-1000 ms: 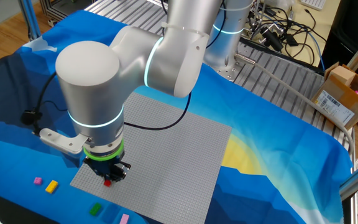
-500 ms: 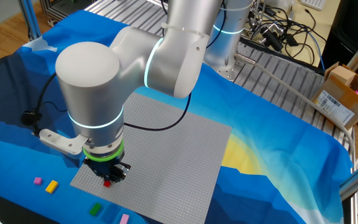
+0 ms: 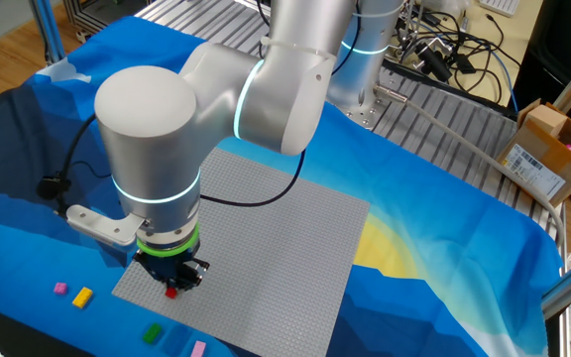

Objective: Stack small Lego blocks randomly, one at a time

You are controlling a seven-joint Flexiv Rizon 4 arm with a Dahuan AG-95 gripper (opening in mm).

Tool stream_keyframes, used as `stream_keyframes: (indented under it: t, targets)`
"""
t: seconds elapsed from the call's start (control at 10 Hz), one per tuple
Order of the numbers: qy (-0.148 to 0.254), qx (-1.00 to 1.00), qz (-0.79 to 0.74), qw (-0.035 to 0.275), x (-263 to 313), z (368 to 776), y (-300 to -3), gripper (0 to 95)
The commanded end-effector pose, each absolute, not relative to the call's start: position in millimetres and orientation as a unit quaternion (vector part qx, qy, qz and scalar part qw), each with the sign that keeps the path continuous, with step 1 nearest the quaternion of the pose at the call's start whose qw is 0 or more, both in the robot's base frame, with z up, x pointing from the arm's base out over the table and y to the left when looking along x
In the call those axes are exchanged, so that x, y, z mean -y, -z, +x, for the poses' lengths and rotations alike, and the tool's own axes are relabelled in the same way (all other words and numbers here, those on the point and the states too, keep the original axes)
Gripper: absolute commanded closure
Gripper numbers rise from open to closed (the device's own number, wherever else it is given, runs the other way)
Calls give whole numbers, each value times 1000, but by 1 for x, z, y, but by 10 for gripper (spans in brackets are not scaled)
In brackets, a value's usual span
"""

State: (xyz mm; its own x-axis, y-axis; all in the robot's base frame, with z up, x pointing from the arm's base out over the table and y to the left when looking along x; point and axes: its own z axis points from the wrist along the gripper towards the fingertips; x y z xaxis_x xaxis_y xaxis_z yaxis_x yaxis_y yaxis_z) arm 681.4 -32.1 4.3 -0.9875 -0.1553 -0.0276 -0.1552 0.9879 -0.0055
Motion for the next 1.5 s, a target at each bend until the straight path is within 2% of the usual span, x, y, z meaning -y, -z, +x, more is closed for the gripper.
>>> stream_keyframes:
  t: [0.1, 1.0, 1.1, 1.5]
  targets:
    - [4, -997, -75, 13, 32, 682, -4, 760]
    - [5, -997, -73, 16, 35, 679, -16, 760]
    - [4, -997, -72, 17, 34, 679, -17, 950]
    - [3, -998, -68, 14, 31, 679, -18, 950]
